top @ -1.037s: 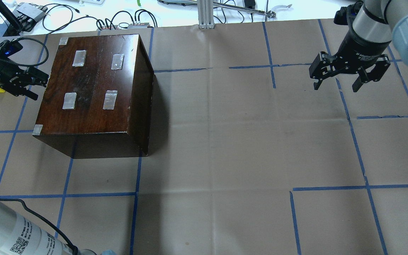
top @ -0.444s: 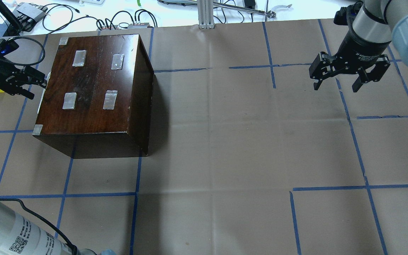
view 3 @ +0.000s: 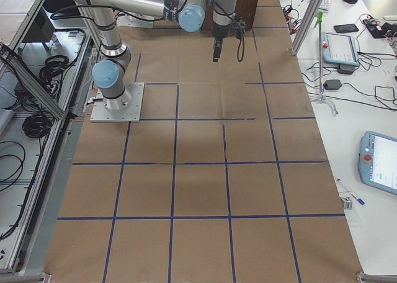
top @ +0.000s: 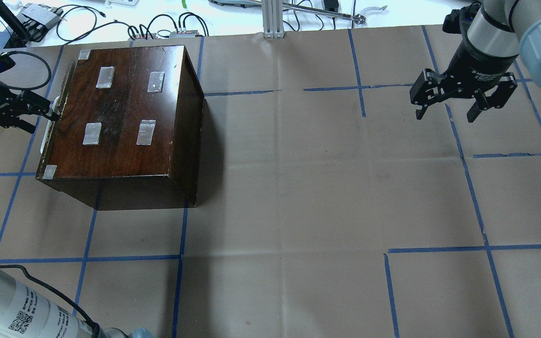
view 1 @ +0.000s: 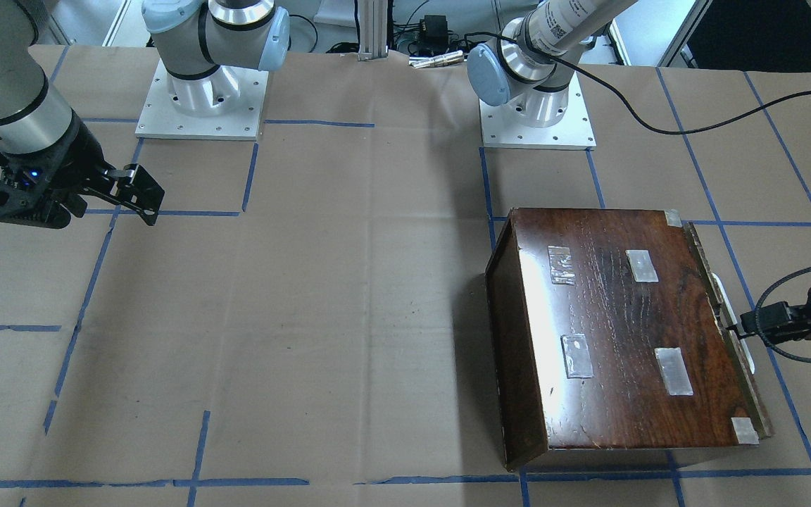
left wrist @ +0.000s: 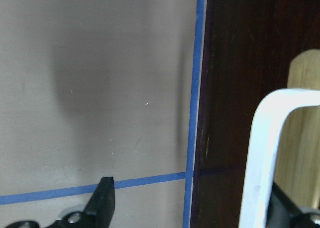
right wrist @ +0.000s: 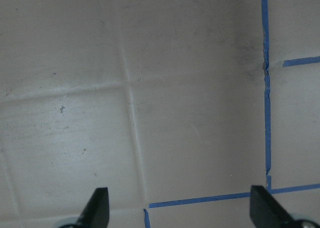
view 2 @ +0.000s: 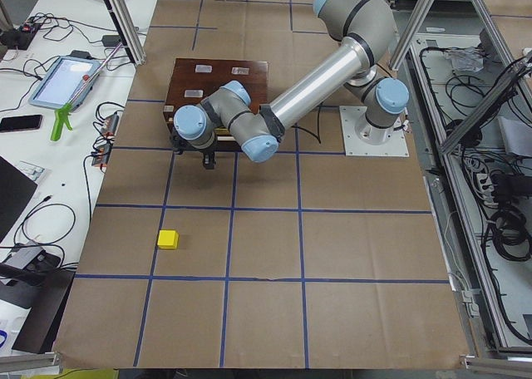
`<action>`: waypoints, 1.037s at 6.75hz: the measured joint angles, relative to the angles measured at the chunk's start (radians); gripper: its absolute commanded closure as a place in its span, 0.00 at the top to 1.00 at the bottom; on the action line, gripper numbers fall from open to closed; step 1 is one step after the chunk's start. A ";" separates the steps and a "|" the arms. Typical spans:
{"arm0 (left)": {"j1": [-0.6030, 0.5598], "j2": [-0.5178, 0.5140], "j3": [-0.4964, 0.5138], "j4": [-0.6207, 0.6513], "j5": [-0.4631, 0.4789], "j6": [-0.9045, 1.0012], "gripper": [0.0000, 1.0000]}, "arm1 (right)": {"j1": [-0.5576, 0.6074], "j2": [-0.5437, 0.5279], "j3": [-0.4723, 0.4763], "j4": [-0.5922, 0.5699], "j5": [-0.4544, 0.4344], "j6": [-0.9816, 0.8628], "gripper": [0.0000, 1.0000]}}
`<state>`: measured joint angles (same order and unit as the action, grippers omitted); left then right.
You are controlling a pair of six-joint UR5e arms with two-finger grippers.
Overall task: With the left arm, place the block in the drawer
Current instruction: 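Pull the drawer open away from the cabinet with the left gripper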
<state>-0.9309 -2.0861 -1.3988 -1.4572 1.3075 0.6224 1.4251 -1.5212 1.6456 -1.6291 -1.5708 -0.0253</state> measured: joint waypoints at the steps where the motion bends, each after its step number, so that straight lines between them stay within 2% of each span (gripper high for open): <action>1: 0.025 0.000 0.001 0.001 0.001 0.021 0.98 | 0.000 0.000 0.000 0.000 0.000 0.000 1.00; 5: 0.078 -0.002 0.003 0.023 0.003 0.087 0.98 | 0.000 0.000 0.000 0.000 0.000 0.000 1.00; 7: 0.095 -0.002 0.004 0.037 0.034 0.113 0.98 | 0.000 0.000 0.000 0.000 0.000 0.000 1.00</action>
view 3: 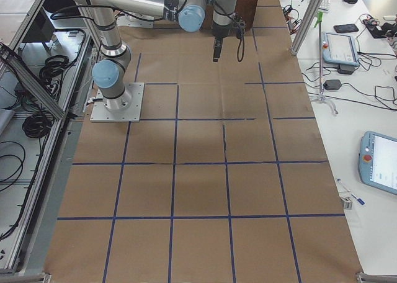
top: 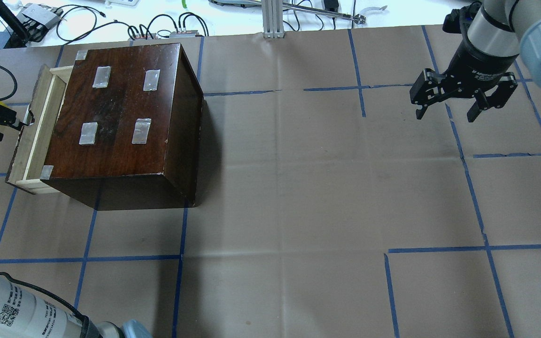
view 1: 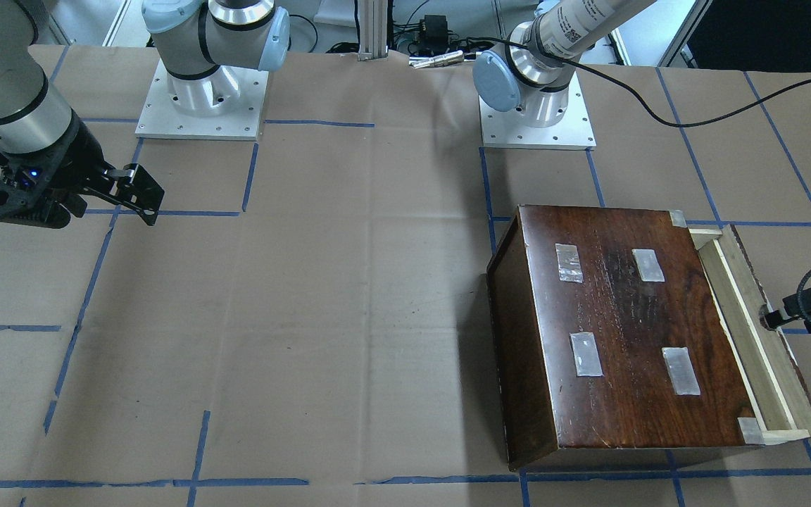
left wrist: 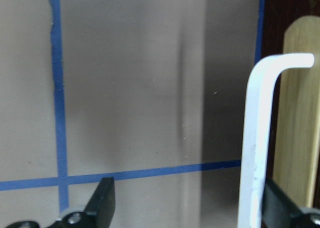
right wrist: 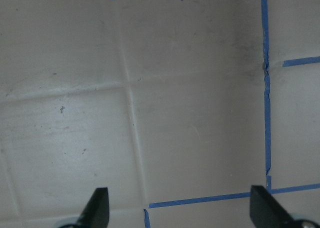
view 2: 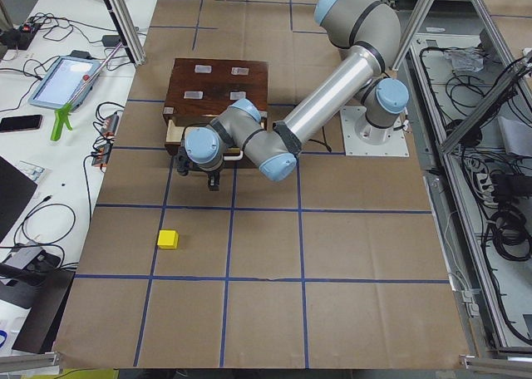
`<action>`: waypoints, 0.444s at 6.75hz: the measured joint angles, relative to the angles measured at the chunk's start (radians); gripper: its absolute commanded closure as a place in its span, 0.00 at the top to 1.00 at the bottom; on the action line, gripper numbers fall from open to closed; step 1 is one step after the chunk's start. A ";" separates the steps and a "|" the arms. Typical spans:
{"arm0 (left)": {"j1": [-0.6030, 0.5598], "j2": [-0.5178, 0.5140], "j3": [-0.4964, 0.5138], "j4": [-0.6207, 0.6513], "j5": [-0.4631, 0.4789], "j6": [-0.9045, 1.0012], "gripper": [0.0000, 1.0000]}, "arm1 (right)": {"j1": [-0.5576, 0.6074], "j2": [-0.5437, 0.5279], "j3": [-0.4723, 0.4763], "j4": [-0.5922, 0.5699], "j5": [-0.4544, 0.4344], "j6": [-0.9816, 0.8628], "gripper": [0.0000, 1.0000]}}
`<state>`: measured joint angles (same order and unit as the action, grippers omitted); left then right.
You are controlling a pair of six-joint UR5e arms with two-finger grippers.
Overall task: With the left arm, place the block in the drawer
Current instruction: 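Pull the drawer open away from the cabinet with the left gripper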
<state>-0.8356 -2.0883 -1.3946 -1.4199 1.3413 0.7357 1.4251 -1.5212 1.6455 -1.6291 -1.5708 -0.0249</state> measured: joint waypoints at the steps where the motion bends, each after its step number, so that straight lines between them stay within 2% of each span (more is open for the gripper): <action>1: 0.004 -0.004 0.002 0.010 0.017 0.006 0.98 | 0.000 0.000 0.000 0.000 0.000 0.000 1.00; 3: 0.024 -0.018 0.025 0.023 0.042 0.009 0.98 | 0.000 0.000 0.000 0.000 0.000 0.000 1.00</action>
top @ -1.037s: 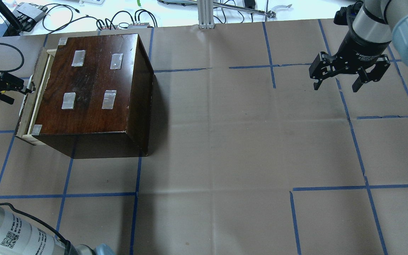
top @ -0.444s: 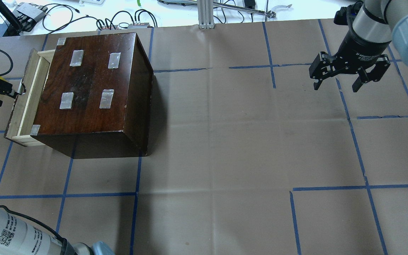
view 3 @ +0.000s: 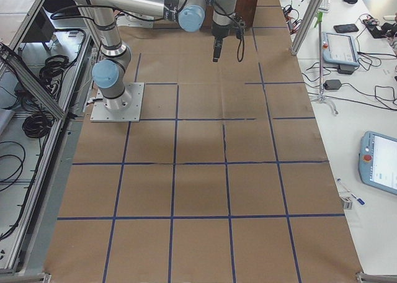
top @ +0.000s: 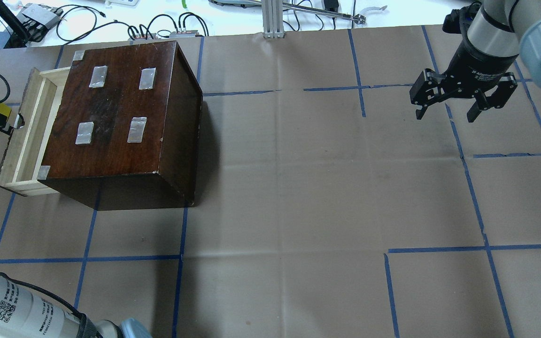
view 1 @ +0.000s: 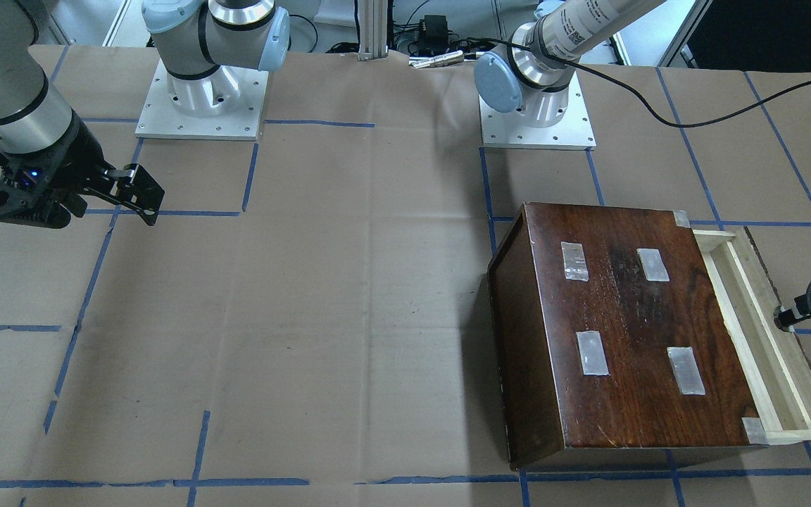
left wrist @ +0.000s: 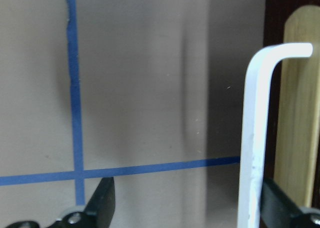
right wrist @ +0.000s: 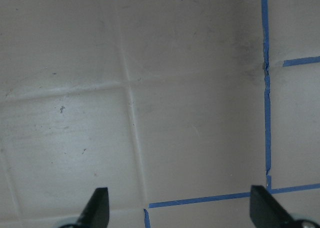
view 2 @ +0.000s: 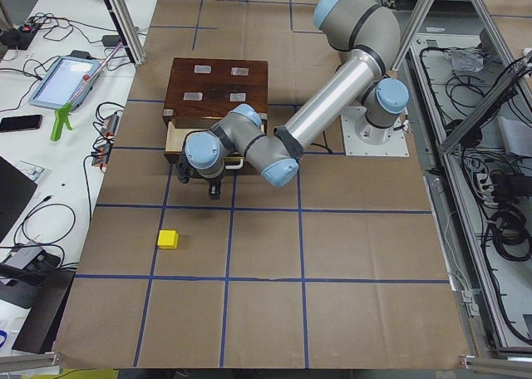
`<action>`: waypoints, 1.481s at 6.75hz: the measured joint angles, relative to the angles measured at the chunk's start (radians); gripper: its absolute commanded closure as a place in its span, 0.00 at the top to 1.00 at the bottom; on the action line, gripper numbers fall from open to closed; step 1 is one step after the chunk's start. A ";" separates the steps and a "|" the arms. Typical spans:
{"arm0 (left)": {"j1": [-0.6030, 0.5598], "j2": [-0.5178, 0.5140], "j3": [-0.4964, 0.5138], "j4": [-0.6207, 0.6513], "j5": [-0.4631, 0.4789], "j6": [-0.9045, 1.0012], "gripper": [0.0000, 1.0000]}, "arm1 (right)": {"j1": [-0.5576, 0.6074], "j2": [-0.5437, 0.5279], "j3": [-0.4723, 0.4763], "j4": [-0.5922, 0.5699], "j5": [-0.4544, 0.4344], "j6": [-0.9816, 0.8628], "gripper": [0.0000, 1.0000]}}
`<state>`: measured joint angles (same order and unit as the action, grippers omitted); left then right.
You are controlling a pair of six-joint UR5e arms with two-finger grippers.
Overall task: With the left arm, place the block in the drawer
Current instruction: 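Pull the drawer open away from the cabinet with the left gripper, then move the left gripper over the yellow cube and lower it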
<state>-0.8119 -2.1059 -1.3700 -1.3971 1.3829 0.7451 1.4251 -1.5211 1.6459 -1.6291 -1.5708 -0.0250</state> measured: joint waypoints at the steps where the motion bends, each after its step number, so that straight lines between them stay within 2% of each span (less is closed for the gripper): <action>1: 0.006 -0.001 0.013 0.001 0.012 0.000 0.98 | 0.000 0.000 0.000 0.000 0.000 -0.001 1.00; 6: 0.011 0.035 0.071 -0.014 0.039 -0.001 0.98 | 0.000 0.000 0.000 0.000 0.000 -0.001 1.00; 8: 0.010 0.020 0.133 -0.008 0.039 -0.002 0.98 | 0.000 0.000 0.000 0.000 0.000 -0.001 1.00; 10: 0.010 -0.050 0.246 0.000 0.052 -0.001 0.98 | 0.000 -0.001 0.000 0.000 0.000 -0.001 1.00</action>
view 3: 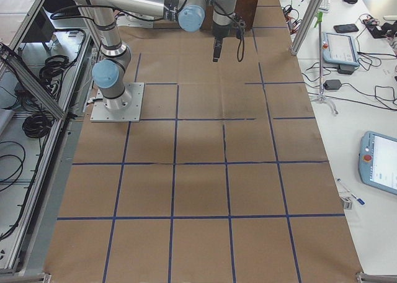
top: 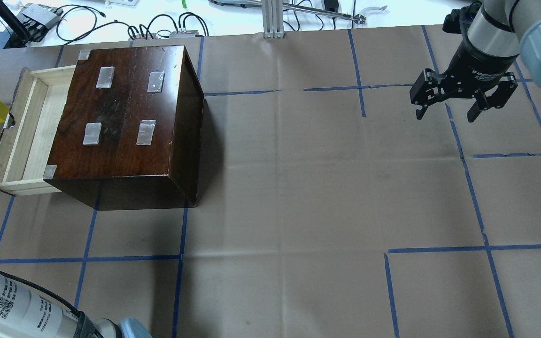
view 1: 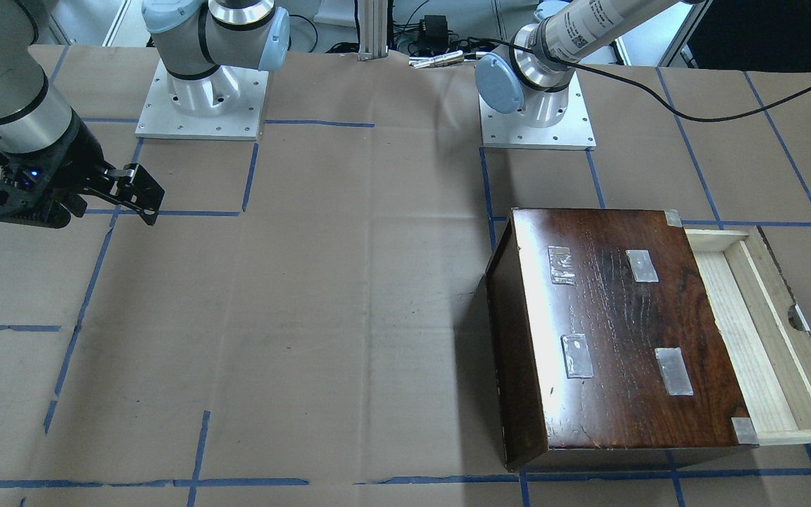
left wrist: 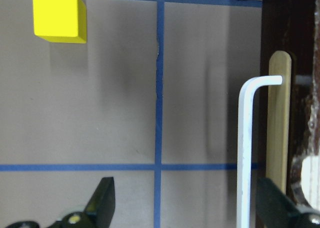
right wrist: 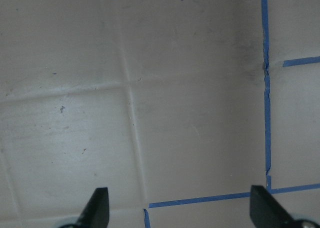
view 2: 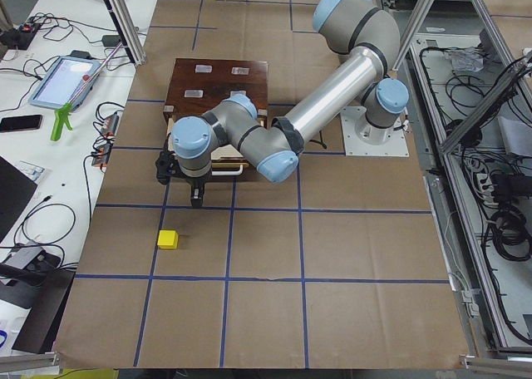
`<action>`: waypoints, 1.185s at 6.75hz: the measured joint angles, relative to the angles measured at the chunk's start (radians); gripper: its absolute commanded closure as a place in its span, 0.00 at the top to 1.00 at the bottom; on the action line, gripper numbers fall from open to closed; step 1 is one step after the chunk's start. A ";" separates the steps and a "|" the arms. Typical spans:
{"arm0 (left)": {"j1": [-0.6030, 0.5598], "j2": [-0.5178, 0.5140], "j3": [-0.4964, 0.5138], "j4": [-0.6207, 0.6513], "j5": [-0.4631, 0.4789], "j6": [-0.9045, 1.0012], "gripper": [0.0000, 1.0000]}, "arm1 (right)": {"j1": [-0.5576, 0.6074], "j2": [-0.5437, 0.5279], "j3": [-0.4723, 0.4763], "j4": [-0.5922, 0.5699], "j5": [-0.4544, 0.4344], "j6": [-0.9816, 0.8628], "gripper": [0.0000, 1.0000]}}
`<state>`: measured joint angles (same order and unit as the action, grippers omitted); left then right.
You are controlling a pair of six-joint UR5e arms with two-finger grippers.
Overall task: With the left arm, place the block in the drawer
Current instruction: 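Move the left gripper over the yellow cube and lower it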
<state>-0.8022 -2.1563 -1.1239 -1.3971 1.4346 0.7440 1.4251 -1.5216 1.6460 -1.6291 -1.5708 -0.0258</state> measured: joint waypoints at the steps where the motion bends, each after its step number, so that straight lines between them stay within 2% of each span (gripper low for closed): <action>1: 0.000 -0.054 0.080 0.000 0.014 0.001 0.98 | 0.000 0.000 0.000 0.000 0.000 0.000 1.00; 4: -0.001 -0.252 0.350 -0.021 0.026 0.017 0.98 | 0.000 0.000 0.000 0.000 0.000 0.000 1.00; 8: -0.005 -0.458 0.580 -0.076 0.026 0.029 0.98 | 0.000 0.000 0.000 0.000 0.000 0.000 1.00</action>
<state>-0.8076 -2.6144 -0.5438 -1.4736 1.4605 0.7730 1.4251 -1.5217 1.6460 -1.6291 -1.5708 -0.0257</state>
